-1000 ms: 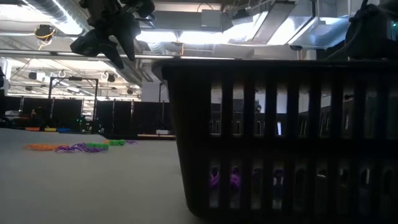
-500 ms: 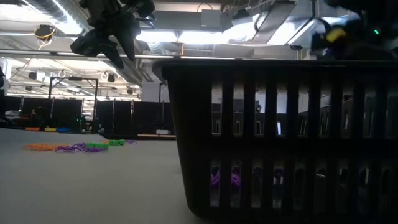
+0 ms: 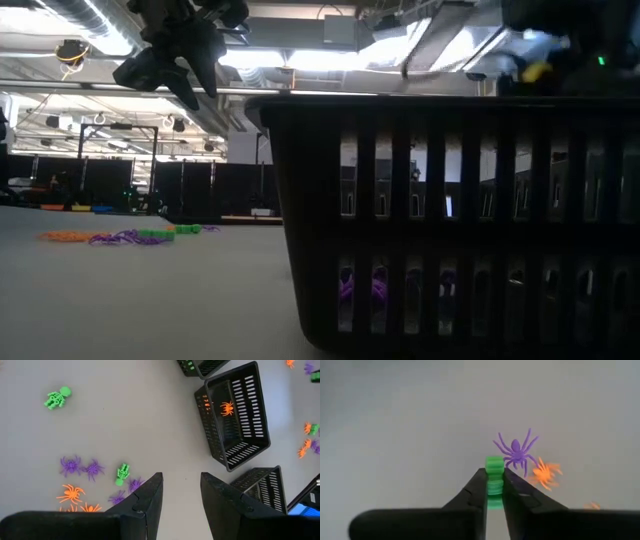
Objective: Sort Halloween decoration
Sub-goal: Put the green skeleton toy into the top black bin
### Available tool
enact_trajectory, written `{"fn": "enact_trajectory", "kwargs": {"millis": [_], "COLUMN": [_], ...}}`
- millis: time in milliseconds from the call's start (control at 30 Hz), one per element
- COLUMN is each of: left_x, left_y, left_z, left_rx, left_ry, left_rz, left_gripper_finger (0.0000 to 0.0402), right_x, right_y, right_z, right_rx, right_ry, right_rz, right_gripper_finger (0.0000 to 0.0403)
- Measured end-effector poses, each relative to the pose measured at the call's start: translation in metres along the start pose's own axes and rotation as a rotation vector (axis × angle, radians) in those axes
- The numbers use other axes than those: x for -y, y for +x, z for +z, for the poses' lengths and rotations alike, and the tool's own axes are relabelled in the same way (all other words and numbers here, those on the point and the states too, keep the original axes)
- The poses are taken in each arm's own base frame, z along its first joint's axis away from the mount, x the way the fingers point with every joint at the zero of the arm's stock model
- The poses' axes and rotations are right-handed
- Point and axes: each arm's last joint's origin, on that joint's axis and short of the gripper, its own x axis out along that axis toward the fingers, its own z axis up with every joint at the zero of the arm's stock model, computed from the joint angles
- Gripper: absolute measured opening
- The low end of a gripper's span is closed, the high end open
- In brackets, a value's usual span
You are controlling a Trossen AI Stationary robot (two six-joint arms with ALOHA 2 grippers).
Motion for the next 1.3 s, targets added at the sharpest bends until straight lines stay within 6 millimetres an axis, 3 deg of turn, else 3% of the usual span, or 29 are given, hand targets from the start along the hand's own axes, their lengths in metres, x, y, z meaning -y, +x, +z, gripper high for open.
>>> {"fn": "enact_trajectory", "kwargs": {"millis": [233, 400, 733, 1300], "left_x": [0.0, 0.0, 0.0, 0.0], "left_y": [0.0, 0.0, 0.0, 0.0], "left_z": [0.0, 0.0, 0.0, 0.0], "left_rx": [0.0, 0.0, 0.0, 0.0], "left_ry": [0.0, 0.0, 0.0, 0.0], "left_rz": [0.0, 0.0, 0.0, 0.0], "left_gripper_finger": [0.0124, 0.0124, 0.0124, 0.0124], "right_x": [0.008, 0.008, 0.006, 0.007], "right_y": [0.035, 0.046, 0.041, 0.037], "right_z": [-0.019, -0.023, -0.021, -0.022], "right_rx": [-0.099, -0.144, -0.184, -0.243], "right_ry": [0.038, 0.039, 0.052, 0.08], "right_rz": [-0.065, -0.057, -0.059, -0.072], "right_gripper_finger": [0.0057, 0.0076, 0.0124, 0.0148]}}
